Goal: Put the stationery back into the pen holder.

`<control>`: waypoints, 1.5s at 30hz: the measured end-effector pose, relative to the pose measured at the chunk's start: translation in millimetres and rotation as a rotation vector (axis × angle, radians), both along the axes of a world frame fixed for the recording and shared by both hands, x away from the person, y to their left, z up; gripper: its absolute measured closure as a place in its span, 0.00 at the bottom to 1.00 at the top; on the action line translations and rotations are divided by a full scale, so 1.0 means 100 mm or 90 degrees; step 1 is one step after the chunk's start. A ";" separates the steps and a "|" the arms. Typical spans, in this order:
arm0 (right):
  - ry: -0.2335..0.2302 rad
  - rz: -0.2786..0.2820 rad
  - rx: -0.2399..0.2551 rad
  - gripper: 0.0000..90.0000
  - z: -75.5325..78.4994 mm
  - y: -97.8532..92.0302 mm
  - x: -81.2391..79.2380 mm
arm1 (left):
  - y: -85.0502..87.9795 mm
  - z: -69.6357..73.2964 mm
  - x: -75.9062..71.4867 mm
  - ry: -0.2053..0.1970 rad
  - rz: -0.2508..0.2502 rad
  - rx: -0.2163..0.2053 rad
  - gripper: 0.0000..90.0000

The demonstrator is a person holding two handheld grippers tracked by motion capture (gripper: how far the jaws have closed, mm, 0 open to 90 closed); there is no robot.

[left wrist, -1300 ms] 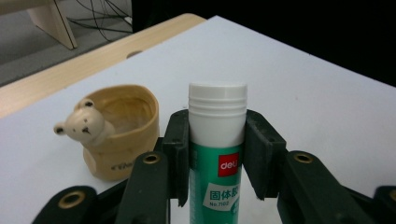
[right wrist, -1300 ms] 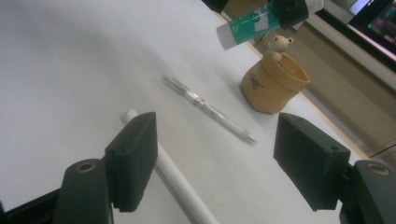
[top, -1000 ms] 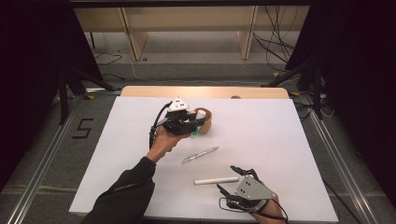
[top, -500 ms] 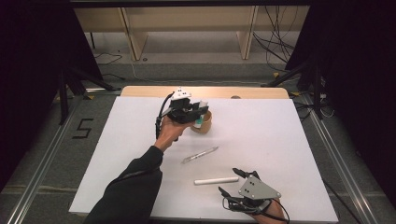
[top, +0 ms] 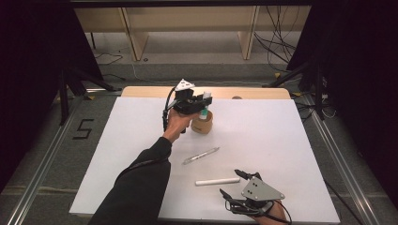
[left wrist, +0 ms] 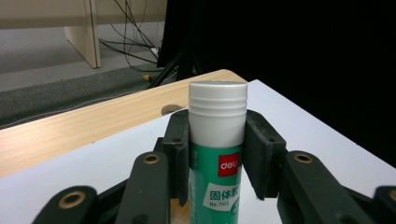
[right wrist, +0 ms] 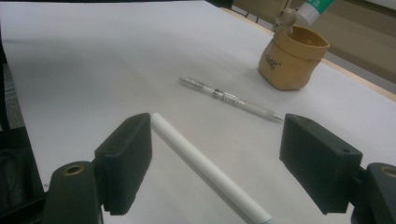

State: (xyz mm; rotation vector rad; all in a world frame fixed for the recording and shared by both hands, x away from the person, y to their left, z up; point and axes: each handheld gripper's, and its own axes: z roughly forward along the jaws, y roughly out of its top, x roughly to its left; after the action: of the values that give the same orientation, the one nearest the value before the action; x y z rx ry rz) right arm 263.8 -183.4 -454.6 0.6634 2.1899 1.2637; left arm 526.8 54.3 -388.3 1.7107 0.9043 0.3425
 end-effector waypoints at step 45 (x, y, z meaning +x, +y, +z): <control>0.001 0.009 -0.004 0.29 -0.01 0.00 0.00 | -0.06 -0.27 0.27 0.015 0.055 0.025 0.72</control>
State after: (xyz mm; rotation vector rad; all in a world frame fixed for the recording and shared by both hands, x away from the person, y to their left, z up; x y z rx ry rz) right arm 263.6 -183.3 -455.8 0.6475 2.2034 1.2631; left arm 554.2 48.7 -414.8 1.7181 0.9962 0.4002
